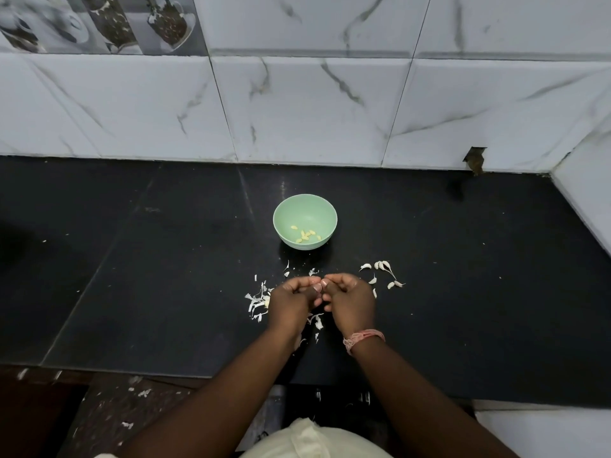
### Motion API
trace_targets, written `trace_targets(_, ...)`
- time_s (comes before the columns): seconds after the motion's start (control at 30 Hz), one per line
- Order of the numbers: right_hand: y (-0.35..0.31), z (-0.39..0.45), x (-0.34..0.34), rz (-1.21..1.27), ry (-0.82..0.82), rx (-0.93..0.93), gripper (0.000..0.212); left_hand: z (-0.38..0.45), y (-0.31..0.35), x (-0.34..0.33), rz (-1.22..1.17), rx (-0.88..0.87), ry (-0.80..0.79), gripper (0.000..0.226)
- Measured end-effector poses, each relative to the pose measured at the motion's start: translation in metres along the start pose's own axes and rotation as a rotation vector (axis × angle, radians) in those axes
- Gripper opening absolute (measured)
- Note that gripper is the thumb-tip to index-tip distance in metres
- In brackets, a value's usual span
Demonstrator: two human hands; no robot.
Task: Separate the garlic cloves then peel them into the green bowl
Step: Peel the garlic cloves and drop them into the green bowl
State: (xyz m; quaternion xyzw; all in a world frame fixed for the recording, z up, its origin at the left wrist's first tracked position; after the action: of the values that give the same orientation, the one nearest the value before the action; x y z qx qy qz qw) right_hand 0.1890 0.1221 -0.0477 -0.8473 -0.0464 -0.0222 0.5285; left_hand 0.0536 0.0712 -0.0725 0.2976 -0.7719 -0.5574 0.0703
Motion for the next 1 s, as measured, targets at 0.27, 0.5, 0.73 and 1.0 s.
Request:
trace_targets(0.27,-0.012,-0.007,0.013,-0.086,0.102,0.129,0.022,-0.003,0.006,-0.004,-0.08,0.028,-0.06,0.01)
trace_targets(0.5,-0.022,-0.015,0.005,-0.224,0.042,0.262,0.023,-0.007,0.015,-0.009,-0.064,-0.049,-0.068,0.015)
trace_targets(0.73,-0.015,-0.019,-0.006,-0.172,-0.04,0.24,0.026,-0.006,0.013,-0.009,0.008,-0.021,-0.059,0.017)
trace_targets(1.0,-0.006,-0.015,-0.008,0.079,-0.117,0.097,0.016,-0.008,0.015,-0.001,-0.079,0.029,-0.041,0.022)
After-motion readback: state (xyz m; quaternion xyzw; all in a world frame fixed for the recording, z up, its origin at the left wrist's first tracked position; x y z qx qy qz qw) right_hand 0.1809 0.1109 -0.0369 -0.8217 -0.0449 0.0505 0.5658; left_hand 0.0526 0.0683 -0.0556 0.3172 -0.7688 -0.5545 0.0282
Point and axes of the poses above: each hand's wrist, its own z-axis towards the middle knuckle, its own x-axis out of the back of the hand, y = z × x, the point moved 10 cm from there along z, towards the middle knuckle, and after that the axes turned 7 degrees about -x, right-handed, at the moved point
